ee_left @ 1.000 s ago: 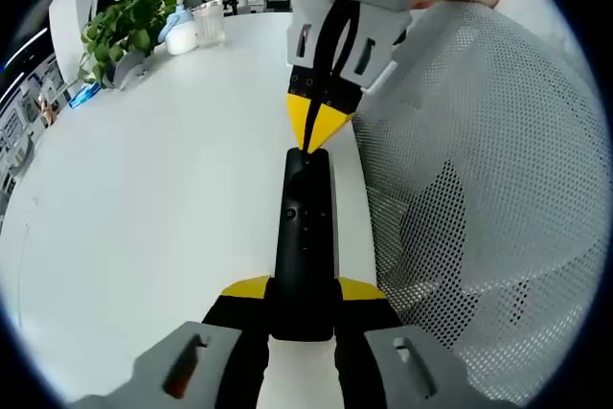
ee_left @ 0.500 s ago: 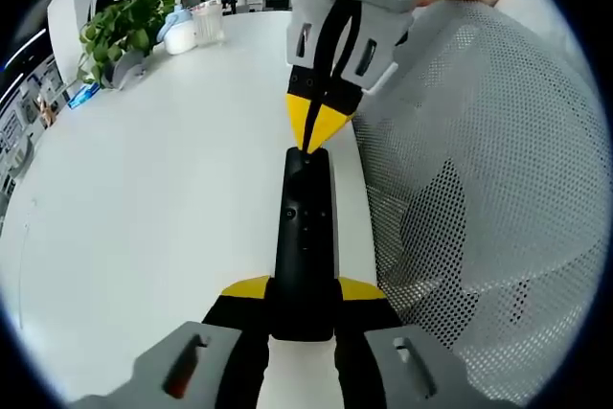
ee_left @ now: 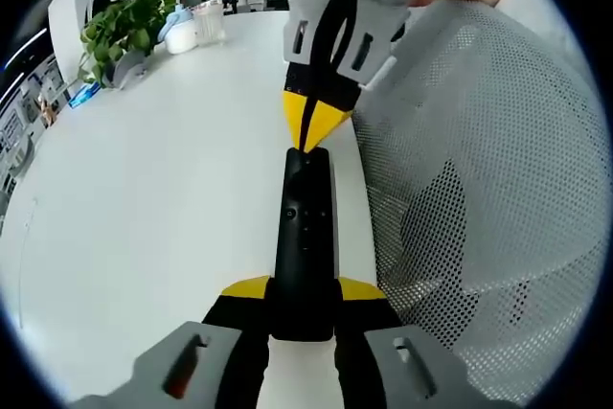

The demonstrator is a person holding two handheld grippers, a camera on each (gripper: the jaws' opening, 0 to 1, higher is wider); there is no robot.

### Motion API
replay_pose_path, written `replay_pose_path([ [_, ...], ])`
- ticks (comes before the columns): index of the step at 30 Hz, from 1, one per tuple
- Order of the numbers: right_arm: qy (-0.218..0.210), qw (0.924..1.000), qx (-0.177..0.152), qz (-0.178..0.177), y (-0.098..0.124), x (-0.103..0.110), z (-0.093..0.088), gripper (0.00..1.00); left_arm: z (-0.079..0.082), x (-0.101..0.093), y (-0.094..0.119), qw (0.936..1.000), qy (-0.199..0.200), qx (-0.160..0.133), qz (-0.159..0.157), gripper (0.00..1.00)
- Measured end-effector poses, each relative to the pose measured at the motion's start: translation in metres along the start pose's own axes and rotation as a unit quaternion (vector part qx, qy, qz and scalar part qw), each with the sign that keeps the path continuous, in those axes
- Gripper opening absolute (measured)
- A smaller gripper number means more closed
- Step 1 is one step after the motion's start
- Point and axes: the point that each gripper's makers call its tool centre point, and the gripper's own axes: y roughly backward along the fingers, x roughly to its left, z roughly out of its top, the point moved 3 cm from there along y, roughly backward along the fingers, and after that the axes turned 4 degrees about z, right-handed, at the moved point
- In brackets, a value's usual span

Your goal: Press the specified remote control buttons in sequence, fully releasing each button before pressing the next.

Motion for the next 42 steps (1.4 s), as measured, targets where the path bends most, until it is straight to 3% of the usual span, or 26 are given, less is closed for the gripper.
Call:
replay_pose_path([
  [22, 0.033, 0.9993, 0.016, -0.004, -0.0066, 0.0048, 0.0, 0.0, -0.0002, -0.0003, 0.0002, 1.0, -0.002, -0.002, 0.0, 0.19],
  [34, 0.019, 0.9997, 0.012, -0.01, -0.0064, 0.0047, -0.0003, 0.0, -0.0001, -0.0004, 0.0001, 1.0, -0.004, -0.001, -0.001, 0.19],
  [38, 0.037, 0.999, 0.021, -0.01, -0.0066, 0.0051, 0.0005, 0.0, -0.0001, -0.0005, 0.0001, 1.0, -0.004, 0.0, -0.001, 0.19],
  [40, 0.03, 0.9994, 0.018, -0.007, -0.0059, 0.004, 0.0004, 0.0, -0.0002, -0.0007, 0.0001, 1.0, -0.004, 0.0, 0.0, 0.19],
  [42, -0.006, 0.9998, -0.003, 0.018, -0.0058, 0.0082, 0.0028, 0.0, -0.0002, -0.0006, 0.0, 1.0, -0.004, -0.001, 0.0, 0.19],
])
